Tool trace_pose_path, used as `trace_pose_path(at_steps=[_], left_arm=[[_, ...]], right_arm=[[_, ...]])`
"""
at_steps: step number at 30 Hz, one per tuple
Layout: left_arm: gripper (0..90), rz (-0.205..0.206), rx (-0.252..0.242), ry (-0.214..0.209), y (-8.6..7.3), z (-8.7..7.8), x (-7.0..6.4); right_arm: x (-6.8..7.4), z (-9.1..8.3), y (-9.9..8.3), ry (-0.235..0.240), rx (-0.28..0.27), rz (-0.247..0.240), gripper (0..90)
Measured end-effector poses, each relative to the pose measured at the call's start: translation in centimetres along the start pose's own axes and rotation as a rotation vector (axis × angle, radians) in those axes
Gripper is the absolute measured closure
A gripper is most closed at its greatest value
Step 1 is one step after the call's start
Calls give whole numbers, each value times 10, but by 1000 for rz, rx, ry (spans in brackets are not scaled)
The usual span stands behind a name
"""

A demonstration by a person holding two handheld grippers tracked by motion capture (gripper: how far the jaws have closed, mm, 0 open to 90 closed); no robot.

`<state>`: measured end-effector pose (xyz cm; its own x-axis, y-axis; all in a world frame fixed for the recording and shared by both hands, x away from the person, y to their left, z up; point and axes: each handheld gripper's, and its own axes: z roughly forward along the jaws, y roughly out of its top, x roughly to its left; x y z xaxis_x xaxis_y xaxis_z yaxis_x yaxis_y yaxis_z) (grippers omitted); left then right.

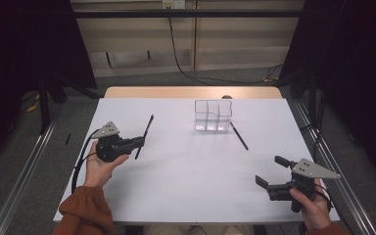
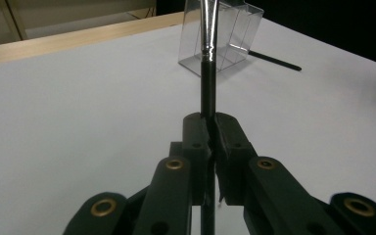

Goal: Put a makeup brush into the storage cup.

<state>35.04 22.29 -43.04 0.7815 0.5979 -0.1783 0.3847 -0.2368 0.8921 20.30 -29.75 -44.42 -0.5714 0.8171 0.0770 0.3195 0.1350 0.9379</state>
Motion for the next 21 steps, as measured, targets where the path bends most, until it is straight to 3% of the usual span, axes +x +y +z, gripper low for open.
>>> trace_pose_path(at_steps=[8,21], left_arm=[[843,24,-56,-9,-5,-9,-9],[842,29,-86,-52,-8,-18,-33]], right_arm=[[0,0,0,-2,-2,0,0],[2,-1,2,10,-25,-4,0]])
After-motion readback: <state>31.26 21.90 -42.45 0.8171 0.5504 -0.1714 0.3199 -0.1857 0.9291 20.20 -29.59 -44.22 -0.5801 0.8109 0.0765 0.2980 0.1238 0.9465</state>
